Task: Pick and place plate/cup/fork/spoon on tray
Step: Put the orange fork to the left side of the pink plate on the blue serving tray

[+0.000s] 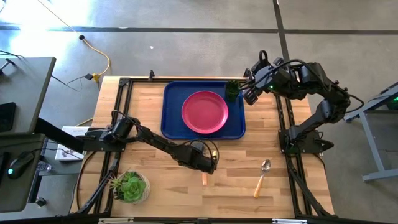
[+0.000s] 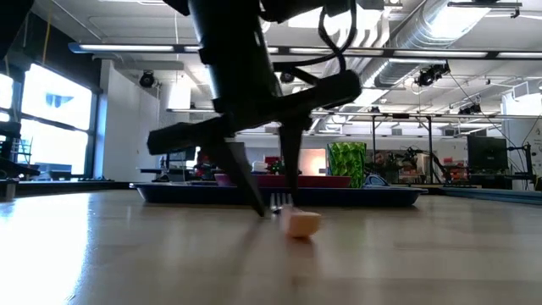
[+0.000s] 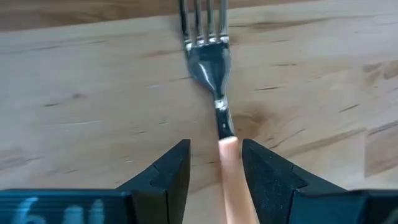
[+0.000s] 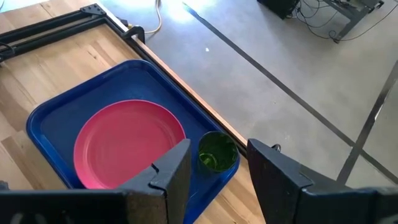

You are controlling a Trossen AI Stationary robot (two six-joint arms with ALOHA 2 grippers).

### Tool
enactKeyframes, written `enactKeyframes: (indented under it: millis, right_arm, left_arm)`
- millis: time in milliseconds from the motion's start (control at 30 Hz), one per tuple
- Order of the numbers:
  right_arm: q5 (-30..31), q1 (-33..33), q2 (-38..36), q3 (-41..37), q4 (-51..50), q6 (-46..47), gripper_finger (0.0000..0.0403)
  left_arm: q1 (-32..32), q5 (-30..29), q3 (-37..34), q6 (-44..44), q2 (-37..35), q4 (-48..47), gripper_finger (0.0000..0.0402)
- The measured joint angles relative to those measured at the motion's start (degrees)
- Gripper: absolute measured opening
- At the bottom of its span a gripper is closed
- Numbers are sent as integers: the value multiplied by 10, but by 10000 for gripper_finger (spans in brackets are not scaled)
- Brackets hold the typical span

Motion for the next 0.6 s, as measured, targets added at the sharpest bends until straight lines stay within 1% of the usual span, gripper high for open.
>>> enactKeyframes:
  millis: [233, 367, 600]
  right_arm:
    - [0, 0, 0, 0, 0, 0, 149]
    - [0, 0, 0, 0, 0, 0, 149]
    - [0, 0, 0, 0, 0, 0, 149]
  left_arm:
    - [2, 1, -1, 9, -1, -5, 124]
    - [2, 12, -1, 19, -1, -28, 124]
    - [2, 14, 0, 27, -1, -73, 124]
